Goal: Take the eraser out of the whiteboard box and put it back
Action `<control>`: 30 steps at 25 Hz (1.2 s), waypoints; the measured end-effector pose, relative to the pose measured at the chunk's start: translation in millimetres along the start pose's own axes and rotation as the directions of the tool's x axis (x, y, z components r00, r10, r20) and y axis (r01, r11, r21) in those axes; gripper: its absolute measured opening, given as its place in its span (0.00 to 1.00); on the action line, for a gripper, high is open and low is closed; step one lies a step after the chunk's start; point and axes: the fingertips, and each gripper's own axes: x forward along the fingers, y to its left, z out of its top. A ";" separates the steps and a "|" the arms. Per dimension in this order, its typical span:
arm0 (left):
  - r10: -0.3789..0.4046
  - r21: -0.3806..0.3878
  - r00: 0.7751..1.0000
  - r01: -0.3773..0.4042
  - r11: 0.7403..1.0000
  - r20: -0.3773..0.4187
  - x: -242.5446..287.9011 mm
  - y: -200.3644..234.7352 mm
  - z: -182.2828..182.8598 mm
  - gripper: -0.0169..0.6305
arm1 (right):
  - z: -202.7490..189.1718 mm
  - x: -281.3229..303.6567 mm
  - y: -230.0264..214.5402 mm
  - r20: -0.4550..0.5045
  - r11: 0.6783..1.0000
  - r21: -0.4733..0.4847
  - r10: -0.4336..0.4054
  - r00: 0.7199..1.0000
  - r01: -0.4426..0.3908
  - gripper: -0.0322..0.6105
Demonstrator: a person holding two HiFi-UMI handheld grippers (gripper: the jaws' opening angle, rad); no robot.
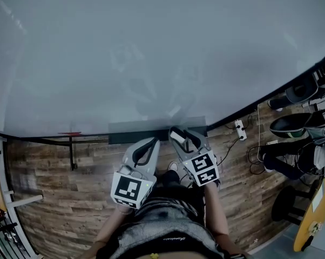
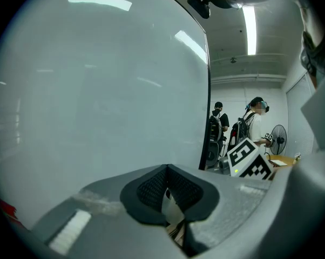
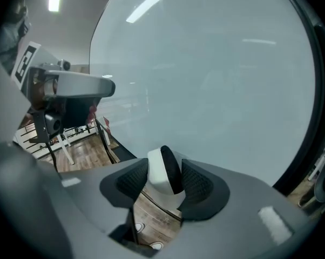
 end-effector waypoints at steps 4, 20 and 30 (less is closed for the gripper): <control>0.013 -0.006 1.000 -0.013 1.000 0.009 -8.5 2.5 3.2 0.03 | 3.4 0.0 2.3 -0.015 1.000 0.000 -0.008 1.000 0.008 0.32; 0.042 -0.015 0.999 -0.042 0.999 0.013 -12.8 -3.6 6.2 0.03 | 5.5 2.6 4.2 -0.012 1.000 -0.021 -0.007 1.000 0.007 0.31; 0.024 0.002 1.000 -0.024 1.000 0.007 -9.3 -7.4 6.2 0.03 | 6.2 -0.3 1.4 0.015 1.000 -0.010 -0.014 1.000 0.014 0.30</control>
